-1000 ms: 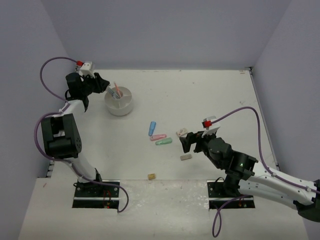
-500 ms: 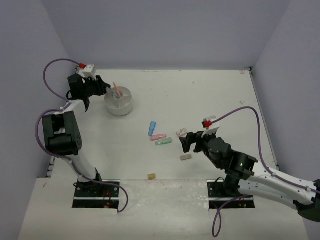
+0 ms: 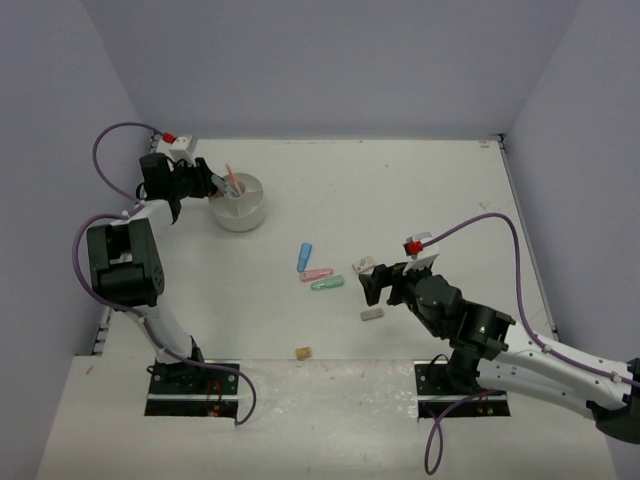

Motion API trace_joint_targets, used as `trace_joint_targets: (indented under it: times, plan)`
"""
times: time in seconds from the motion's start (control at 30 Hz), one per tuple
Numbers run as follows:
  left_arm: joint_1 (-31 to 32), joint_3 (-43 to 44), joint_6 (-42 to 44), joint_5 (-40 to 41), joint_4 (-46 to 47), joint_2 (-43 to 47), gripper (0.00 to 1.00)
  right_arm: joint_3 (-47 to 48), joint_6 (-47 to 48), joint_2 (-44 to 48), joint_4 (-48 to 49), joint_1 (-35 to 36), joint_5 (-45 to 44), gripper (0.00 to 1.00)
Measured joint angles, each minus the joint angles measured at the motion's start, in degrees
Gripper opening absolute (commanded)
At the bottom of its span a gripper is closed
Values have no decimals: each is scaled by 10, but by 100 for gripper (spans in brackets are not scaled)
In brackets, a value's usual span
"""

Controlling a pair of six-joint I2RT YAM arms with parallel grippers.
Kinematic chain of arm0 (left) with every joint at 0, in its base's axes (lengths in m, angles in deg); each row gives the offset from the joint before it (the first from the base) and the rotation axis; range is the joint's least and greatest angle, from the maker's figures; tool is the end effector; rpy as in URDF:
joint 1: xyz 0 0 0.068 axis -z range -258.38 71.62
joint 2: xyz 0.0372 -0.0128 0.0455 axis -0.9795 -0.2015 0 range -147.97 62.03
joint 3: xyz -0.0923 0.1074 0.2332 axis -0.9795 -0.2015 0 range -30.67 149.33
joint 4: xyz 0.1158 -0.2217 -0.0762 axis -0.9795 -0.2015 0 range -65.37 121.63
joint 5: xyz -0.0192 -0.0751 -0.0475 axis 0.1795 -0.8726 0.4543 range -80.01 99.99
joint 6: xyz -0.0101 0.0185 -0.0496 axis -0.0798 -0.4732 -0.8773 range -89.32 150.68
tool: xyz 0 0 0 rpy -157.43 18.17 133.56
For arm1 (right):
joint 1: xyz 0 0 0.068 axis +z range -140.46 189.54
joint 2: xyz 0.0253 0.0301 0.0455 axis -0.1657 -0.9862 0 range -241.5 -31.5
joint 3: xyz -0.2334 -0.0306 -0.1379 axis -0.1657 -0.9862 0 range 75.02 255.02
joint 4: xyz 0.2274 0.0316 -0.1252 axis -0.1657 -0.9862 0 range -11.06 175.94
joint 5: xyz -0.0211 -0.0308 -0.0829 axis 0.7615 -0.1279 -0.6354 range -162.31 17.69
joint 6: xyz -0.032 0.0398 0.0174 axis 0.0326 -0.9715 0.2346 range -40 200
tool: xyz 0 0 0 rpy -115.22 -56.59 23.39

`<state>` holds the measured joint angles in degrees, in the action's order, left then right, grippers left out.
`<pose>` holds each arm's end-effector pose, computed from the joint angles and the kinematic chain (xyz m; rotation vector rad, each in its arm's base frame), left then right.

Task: Sort the stationery into containers
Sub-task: Place the stapler in the storage box.

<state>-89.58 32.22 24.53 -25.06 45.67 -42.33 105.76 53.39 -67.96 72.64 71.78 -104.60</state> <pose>0.3968 0.0577 0.2046 0.0762 1.9999 -0.5674 0.0894 0.1291 0.2718 -0.2018 1.8739 0.5398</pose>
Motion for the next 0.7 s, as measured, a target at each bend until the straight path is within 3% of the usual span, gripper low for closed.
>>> trace_joint_targets:
  times: [0.47,0.53,0.6,0.63,0.7]
  plan:
    - [0,34,-26,35,-11,25,51,0,0,-18,0,0,1,99]
    - [0,46,-40,72,-29,37,67,1,0,-23,0,0,1,99]
    - [-1,63,-61,125,-52,50,75,2,0,-33,0,0,1,99]
    - [-1,71,-68,151,-63,57,99,3,0,-40,0,0,1,99]
    - [-3,102,-105,221,-127,74,100,6,0,-59,0,-4,2,99]
